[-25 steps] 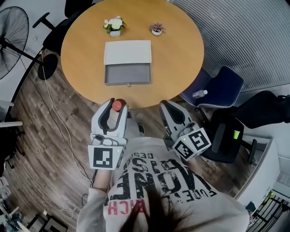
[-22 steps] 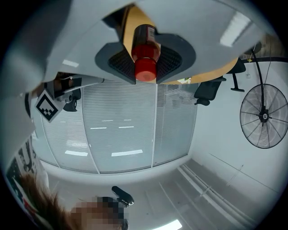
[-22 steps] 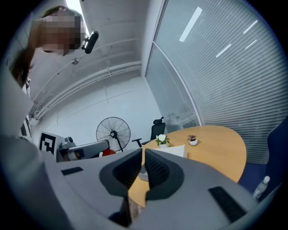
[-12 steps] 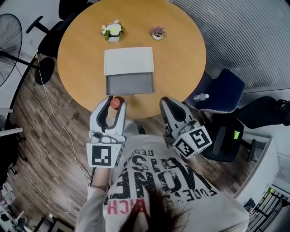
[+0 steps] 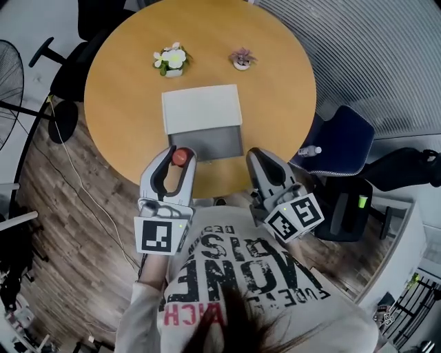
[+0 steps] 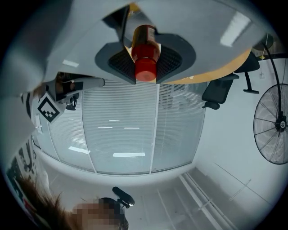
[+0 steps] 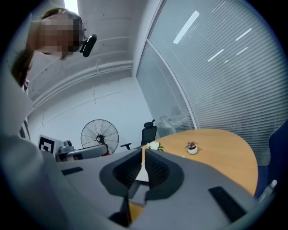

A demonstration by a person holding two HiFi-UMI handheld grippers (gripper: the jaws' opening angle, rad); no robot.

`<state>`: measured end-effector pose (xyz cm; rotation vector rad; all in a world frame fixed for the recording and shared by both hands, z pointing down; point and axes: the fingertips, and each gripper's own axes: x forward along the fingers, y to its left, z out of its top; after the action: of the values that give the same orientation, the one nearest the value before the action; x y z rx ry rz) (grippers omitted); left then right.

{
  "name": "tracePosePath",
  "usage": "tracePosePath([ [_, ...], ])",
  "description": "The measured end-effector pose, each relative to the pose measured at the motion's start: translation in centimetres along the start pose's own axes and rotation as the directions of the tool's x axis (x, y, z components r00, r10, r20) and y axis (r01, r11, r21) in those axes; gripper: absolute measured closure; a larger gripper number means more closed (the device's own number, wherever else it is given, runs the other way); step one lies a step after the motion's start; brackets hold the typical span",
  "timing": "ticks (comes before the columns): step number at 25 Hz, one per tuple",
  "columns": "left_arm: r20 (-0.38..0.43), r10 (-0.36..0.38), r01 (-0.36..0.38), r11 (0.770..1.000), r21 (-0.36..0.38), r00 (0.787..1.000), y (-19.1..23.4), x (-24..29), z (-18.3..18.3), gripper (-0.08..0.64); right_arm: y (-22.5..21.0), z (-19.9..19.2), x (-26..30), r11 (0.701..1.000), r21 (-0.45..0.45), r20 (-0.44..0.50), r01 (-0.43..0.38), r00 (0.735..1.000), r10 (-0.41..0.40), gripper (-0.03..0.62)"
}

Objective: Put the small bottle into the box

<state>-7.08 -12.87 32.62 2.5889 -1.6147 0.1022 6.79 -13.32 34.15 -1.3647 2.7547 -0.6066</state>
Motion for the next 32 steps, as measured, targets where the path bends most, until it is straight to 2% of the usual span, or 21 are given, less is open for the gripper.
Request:
tracePosePath([
  [8,-0.030,-0.018,0.018,1.000,-0.012,0.999,2.9,0.6,-1.4,0.411,0.5,-0.6,2.6,0.999,0.016,0.003,0.028,1.000,-0.028,0.568],
  [16,-0.032,-0.021,0.021,1.000,-0.014,0.999,3.5,0.5,-1.6,0.411,0.5,-0.4,3.7,1.000,0.001,-0.001,0.026,1.000,-0.026,0.568],
  [32,-0.015,0.042,-0.042,0.999,0.006,0.999,4.6,0.6,-0.7,0.411,-0.7,0.6,3.5,0.999,-0.017,0.009,0.031,0.999,-0.031,0.568],
])
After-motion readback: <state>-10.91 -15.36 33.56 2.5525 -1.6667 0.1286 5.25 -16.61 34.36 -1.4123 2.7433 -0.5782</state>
